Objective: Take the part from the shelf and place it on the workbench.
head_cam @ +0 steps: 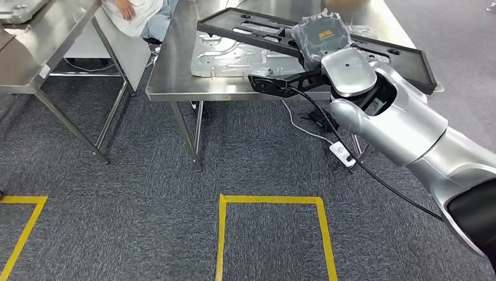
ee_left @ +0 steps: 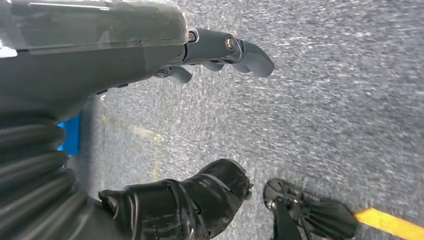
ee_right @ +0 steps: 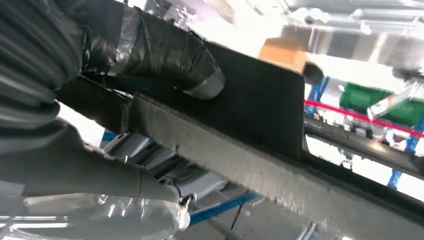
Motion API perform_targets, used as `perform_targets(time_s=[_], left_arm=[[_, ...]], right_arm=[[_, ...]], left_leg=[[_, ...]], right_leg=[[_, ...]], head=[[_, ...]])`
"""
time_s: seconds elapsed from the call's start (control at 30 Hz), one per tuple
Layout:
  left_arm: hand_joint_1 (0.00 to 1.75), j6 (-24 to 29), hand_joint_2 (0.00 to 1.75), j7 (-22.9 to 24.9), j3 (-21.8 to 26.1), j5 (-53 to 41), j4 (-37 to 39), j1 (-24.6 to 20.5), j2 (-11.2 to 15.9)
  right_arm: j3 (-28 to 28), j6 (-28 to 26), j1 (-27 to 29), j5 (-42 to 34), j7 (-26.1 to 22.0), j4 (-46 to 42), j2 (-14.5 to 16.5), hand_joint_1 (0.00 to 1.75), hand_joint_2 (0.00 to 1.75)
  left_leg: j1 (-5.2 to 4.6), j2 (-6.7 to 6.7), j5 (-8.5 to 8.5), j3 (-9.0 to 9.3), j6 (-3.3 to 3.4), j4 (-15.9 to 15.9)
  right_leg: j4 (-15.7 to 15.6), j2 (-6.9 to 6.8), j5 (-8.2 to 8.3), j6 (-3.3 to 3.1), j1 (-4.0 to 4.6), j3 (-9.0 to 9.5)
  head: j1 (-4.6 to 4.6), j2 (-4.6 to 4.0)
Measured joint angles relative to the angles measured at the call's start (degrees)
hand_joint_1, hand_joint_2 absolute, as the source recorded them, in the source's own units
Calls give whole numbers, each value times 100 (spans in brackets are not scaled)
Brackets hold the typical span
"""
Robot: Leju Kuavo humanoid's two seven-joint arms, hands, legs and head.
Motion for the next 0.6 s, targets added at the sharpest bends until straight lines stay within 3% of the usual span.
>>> perform_targets(time_s=[0.13,0.2,0.27,0.3,0.33,0.4,0.47,0.5,0.6], left_arm=[[0,-28,175,-12,0,-13,-1,0,-14],[0,-51,175,-14,0,-16,-1,2,-17],[0,-65,175,-5,0,-16,-1,-2,-17],[0,-69,175,5,0,-16,-1,-2,-17],[0,-72,175,17,0,-16,-1,1,-17],[0,-71,175,38,-1,-16,-1,5,-14],[0,-63,175,59,-1,-13,-2,3,9],[0,-57,175,69,-1,-8,-2,0,20],[0,-45,175,102,0,13,-3,-4,43]], right_arm=[[1,-25,3,36,-10,55,60,175,175],[1,-62,0,71,-23,109,125,175,175],[11,-126,14,100,-68,191,216,175,175],[22,-164,29,112,-101,237,266,175,175],[34,-200,45,120,-136,282,313,175,175],[52,-266,62,130,-199,362,398,175,175],[56,-320,56,140,-244,429,459,175,175],[58,-340,57,146,-259,456,479,175,175],[73,-360,69,171,-302,527,521,175,175]], left_leg=[[9,7,-86,-32,-94,86],[19,19,-314,-274,-145,577],[24,21,-540,-681,-176,1281],[24,21,-545,-829,-177,1481],[23,21,-448,-883,-168,1481],[15,21,-24,-684,-114,903],[-23,21,257,-370,-36,207],[-47,20,295,-279,-8,18],[-62,22,285,-193,42,-126]], right_leg=[[-41,20,-6,-145,-1,40],[-73,25,-9,-197,-14,77],[-77,36,-26,-226,-6,95],[-77,41,-39,-233,2,106],[-77,46,-52,-236,11,123],[-78,52,-86,-233,27,174],[-86,51,-117,-211,43,212],[-96,49,-125,-189,47,219],[-137,40,-140,-99,42,242]], head=[[-26,-1],[-43,-1],[-52,-1],[-52,-1],[-52,-1],[-51,-1],[-48,-1],[-46,-1],[-47,0]])
